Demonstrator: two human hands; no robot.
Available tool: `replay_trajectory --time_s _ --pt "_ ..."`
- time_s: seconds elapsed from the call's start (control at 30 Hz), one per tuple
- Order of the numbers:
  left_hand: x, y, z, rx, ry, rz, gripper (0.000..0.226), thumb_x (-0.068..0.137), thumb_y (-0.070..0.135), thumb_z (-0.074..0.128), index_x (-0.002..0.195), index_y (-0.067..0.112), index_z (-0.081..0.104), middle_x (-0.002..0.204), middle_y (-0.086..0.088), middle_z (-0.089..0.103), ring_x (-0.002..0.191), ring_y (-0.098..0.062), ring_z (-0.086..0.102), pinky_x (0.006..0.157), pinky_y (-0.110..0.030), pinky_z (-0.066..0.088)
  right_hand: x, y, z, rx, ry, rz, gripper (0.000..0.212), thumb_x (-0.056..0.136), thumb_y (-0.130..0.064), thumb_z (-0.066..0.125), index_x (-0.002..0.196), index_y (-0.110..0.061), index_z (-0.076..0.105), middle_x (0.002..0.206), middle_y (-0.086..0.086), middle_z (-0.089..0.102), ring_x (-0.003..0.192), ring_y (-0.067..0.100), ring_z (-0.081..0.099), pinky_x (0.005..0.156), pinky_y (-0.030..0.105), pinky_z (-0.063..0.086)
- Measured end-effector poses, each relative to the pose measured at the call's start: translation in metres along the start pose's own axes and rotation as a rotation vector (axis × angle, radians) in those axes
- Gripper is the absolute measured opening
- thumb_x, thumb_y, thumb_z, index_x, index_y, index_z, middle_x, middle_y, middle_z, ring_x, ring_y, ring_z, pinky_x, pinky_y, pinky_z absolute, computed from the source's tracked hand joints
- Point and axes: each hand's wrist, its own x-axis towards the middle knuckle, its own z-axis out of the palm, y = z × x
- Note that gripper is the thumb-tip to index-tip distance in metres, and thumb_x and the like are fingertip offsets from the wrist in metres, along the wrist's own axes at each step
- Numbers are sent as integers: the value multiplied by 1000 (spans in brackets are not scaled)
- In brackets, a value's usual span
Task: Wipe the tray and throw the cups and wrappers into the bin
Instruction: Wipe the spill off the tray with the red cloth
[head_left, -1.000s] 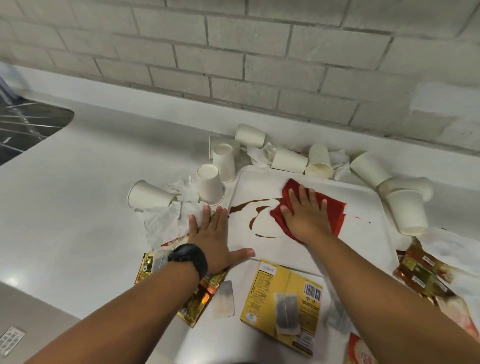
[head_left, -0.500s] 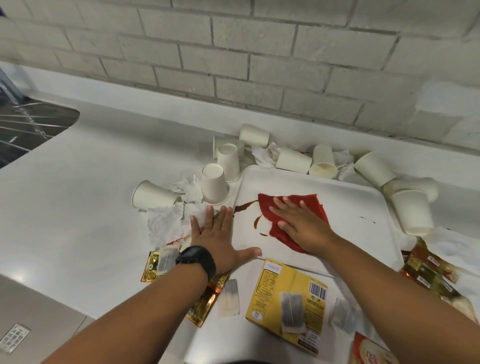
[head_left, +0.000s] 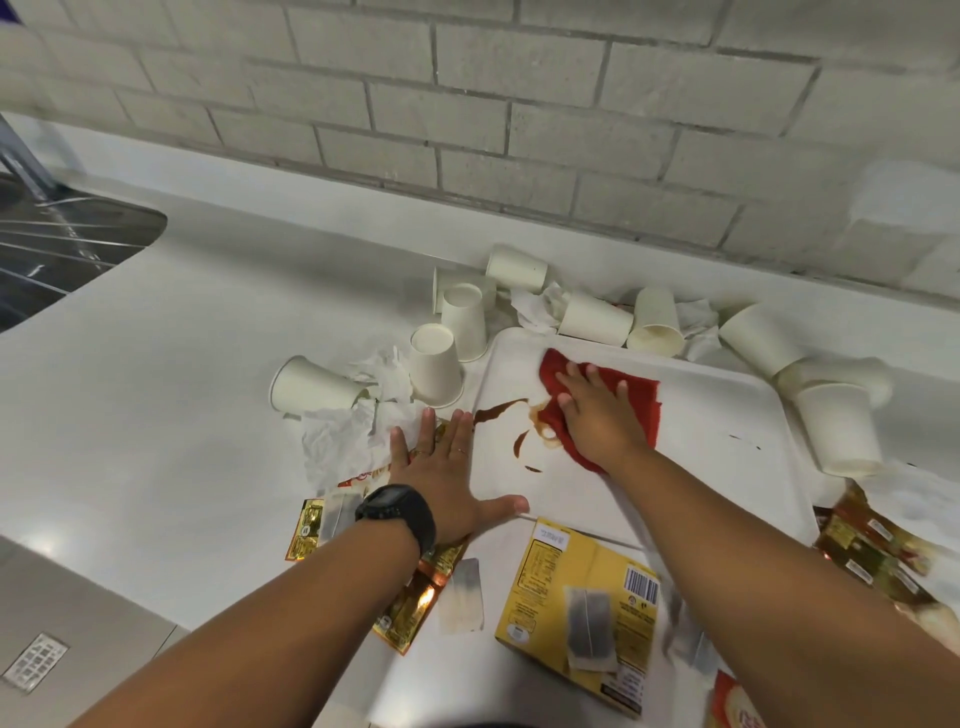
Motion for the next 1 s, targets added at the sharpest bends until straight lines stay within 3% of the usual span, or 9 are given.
replay_trajectory --time_s 0.13,0.2,0.3,0.37,0.5,0.6,0.67,0.9,1.0 --pt "0 0 1 -10 18 -2 121 62 96 20 148 21 -20 159 4 -17 141 -25 -30 113 -57 -16 -21 -11 6 164 -55 -168 44 105 -30 25 148 -25 33 159 -7 21 149 10 7 121 39 -7" --pt "0 0 2 -21 16 3 122 61 96 21 148 22 -20 159 5 -18 141 -24 -31 113 -57 -17 -40 0 6 215 -81 -261 44 104 -33 27 147 -28 34 158 -8 25 148 8 9 122 40 -3" --pt "1 -2 3 -25 9 11 124 58 97 21 148 23 -20 159 7 -19 140 -24 -32 112 -57 -17 -59 21 0 113 -121 -351 44 100 -40 37 143 -31 39 157 -18 20 146 0 5 122 43 2" --pt "1 -3 3 -25 0 16 124 58 98 21 148 23 -20 158 7 -20 140 -25 -33 112 -57 -18 -58 31 -6 -7 -121 -301 59 93 -56 44 146 -36 31 158 -21 11 146 0 -1 122 44 0" --pt "1 -2 1 -28 -4 15 123 60 97 21 148 22 -21 159 5 -20 140 -25 -33 112 -58 -17 -29 26 -10 -103 -99 -97 86 81 -77 36 152 -35 13 161 -14 -1 149 11 -9 120 47 -6" --pt "1 0 0 -21 -7 9 122 62 96 21 148 21 -21 159 4 -19 140 -26 -32 112 -57 -17 -10 3 1 -159 -91 52 85 84 -76 26 153 -31 5 162 -7 -8 149 23 -13 116 54 -9" --pt "0 1 0 -21 0 2 122 62 96 21 149 21 -21 159 4 -18 140 -26 -32 112 -57 -17 -4 -13 8 -202 -90 57 76 90 -70 19 153 -32 0 162 -4 -12 148 27 -15 115 57 -10" --pt "0 0 3 -22 34 3 125 58 98 17 149 20 -19 160 4 -16 141 -25 -30 112 -57 -17 -32 0 4 -208 -173 -430 61 94 -62 17 150 -42 3 158 -19 -9 147 10 -17 119 46 -10" --pt "2 -1 4 -43 30 8 125 59 97 20 149 20 -19 159 5 -17 141 -24 -31 112 -57 -17 -30 27 -6 -192 -117 -372 57 97 -56 21 151 -40 12 159 -19 -1 147 8 -10 121 45 -3"
